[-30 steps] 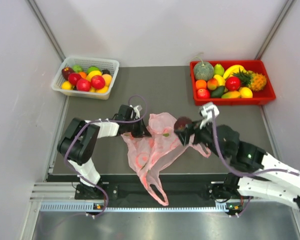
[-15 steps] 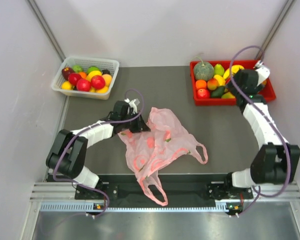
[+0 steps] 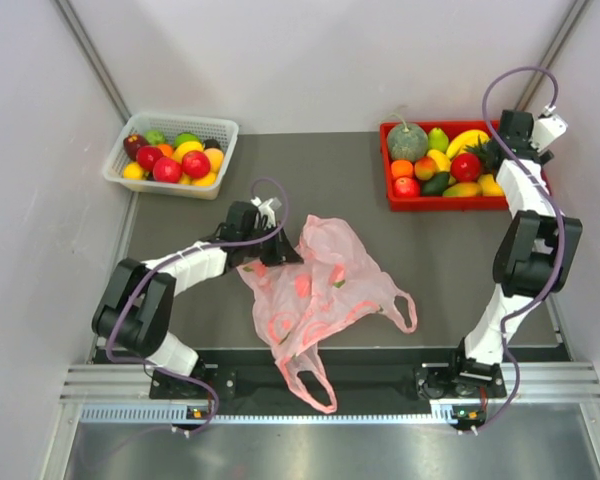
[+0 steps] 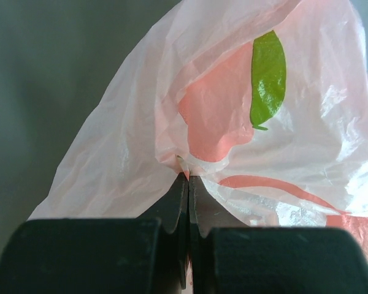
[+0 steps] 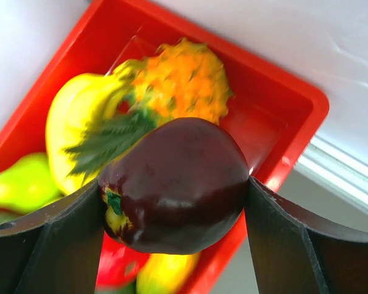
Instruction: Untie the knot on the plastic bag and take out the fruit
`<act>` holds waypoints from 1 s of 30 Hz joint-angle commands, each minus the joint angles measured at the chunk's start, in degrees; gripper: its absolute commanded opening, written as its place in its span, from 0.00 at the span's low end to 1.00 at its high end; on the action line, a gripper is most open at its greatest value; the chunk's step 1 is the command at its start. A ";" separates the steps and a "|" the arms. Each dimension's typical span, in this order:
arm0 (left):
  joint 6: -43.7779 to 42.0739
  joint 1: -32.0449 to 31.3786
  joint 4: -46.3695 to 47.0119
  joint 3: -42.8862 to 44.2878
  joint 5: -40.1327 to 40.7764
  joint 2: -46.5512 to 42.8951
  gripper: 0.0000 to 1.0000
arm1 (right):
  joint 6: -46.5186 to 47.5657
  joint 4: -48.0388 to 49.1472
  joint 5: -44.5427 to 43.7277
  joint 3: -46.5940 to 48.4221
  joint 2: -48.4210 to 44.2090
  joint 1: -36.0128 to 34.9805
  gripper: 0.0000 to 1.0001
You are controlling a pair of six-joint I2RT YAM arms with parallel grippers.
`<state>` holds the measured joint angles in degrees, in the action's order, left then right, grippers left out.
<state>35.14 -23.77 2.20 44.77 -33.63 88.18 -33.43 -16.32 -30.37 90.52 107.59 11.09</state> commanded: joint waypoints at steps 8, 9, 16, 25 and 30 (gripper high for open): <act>-0.24 -0.22 -1.84 5.85 -1.00 3.93 0.00 | -1.81 -3.28 -6.37 9.40 9.65 3.94 0.00; -0.33 -0.22 -1.93 6.37 -0.83 4.01 0.00 | -1.81 -3.46 -6.19 9.93 10.26 4.46 0.00; -0.86 -0.22 -3.87 8.13 -0.56 5.50 0.00 | -0.59 -4.60 -4.79 14.16 14.05 5.69 0.63; -0.86 -0.22 -3.34 8.66 -0.91 6.65 0.00 | 2.05 -8.03 -1.97 20.39 12.04 5.52 1.00; -1.21 -0.22 -4.04 10.15 -0.56 6.74 0.00 | 2.58 -11.45 -3.29 22.86 7.29 4.29 1.00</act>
<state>34.83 -23.77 -2.07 52.12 -33.63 94.76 -31.92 -24.93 -33.08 110.02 121.27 16.14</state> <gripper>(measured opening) 0.011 0.995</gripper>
